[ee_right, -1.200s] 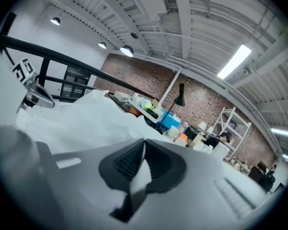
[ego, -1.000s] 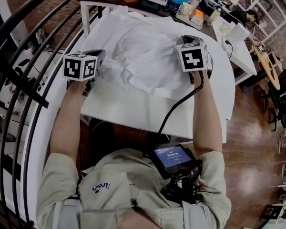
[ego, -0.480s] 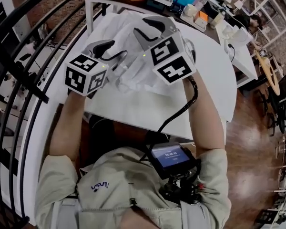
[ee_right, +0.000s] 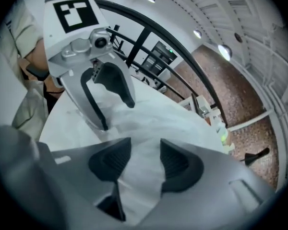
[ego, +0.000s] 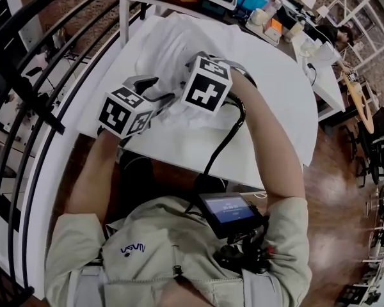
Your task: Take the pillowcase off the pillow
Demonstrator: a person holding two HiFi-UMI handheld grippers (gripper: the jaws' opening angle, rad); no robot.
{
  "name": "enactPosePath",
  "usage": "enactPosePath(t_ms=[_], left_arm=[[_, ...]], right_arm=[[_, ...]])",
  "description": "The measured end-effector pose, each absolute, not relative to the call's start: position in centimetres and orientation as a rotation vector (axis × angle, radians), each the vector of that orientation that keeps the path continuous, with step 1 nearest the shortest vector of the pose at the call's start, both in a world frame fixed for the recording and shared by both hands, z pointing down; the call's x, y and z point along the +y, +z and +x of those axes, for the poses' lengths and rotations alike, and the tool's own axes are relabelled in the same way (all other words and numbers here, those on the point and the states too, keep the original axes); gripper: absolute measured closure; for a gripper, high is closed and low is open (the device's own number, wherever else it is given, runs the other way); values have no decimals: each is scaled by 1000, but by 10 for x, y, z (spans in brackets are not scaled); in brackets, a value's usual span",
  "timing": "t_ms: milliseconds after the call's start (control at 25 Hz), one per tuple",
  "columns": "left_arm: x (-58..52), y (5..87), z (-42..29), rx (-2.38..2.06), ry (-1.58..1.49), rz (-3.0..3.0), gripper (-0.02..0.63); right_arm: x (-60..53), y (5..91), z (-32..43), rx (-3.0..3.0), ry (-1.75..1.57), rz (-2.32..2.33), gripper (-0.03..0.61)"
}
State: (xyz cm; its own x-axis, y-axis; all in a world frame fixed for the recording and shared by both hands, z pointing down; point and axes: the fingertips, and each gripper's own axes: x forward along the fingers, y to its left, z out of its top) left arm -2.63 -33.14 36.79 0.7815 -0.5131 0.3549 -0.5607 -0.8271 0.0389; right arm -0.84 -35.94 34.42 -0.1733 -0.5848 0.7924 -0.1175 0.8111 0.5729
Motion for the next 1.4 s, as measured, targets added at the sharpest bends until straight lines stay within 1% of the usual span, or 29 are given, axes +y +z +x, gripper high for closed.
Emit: enactPosePath(t_ms=[200, 280, 480, 520, 560, 600, 640, 680, 800, 920, 1080, 1200, 1320, 1400], left_arm=[[-330, 368, -29, -851, 494, 2830, 370], [-331, 367, -30, -850, 493, 2830, 365], [-332, 380, -24, -830, 538, 2811, 365], [-333, 383, -23, -828, 543, 2806, 365], [-333, 384, -23, -825, 544, 2803, 367], [-333, 384, -23, -819, 542, 2804, 374], [-332, 384, -22, -807, 537, 2809, 400], [-331, 382, -20, -793, 530, 2818, 446], [-328, 371, -19, -790, 501, 2856, 540], [-327, 355, -18, -823, 466, 2904, 583], [-322, 338, -11, -838, 491, 2973, 592], [-318, 350, -6, -820, 617, 2980, 601], [-314, 363, 8, -761, 610, 2957, 601], [-313, 366, 23, -725, 605, 2960, 601]], right_arm=[[-337, 336, -20, -1828, -341, 453, 380], [-342, 344, -19, -1742, -387, 427, 350], [-363, 386, -9, -1569, -444, 430, 348], [-367, 388, -9, -1565, -449, 448, 368], [-370, 388, -9, -1569, -459, 470, 422], [-372, 385, -9, -1580, -474, 491, 491], [-373, 379, -10, -1599, -491, 512, 529], [-373, 370, -11, -1625, -503, 536, 549], [-373, 334, -13, -1722, -518, 630, 557], [-371, 299, -11, -1802, -525, 719, 560], [-368, 264, 5, -1886, -519, 863, 561], [-374, 219, 33, -1958, -532, 1057, 563], [-367, 178, 58, -2086, -501, 1170, 565], [-352, 159, 61, -2180, -503, 1183, 565]])
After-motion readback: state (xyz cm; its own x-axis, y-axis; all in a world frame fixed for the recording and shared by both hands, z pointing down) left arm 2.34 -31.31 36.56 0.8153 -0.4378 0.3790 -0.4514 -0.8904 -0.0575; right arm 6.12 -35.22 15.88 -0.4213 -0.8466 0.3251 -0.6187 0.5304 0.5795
